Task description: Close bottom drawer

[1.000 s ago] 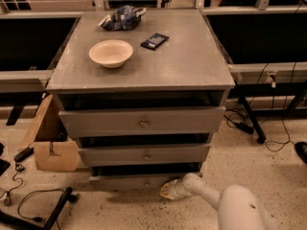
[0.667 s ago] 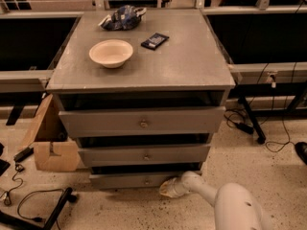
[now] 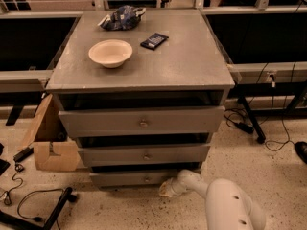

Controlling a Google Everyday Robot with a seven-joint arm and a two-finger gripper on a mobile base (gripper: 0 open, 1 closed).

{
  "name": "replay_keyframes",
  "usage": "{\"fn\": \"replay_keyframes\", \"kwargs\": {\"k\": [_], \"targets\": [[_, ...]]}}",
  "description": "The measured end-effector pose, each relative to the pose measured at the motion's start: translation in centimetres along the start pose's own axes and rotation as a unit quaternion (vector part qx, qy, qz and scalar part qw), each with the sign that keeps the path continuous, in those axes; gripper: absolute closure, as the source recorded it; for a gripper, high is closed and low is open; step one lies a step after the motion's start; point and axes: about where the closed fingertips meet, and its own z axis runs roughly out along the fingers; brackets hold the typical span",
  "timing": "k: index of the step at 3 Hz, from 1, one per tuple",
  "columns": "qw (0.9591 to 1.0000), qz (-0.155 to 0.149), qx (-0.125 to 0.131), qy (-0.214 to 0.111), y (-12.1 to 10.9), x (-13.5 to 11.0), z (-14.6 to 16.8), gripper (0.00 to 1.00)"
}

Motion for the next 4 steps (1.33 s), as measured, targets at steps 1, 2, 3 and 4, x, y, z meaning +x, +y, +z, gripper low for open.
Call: {"fn": "replay_keyframes", "kwargs": {"k": [1,2,3,4], "targets": [[0.9998,-0.011,0.01,0.013,1.0,1.5,-2.8,1.0],[0.9961,-0.028,0.048,0.068,2.0,6.1,-11.2,1.0],[0.9853,-0.062,0.085,0.135,0.9,9.2,-19.4,1.0],[0.9869,-0.06,0.067,0.134,3.2,8.2,-19.4,1.0]]}}
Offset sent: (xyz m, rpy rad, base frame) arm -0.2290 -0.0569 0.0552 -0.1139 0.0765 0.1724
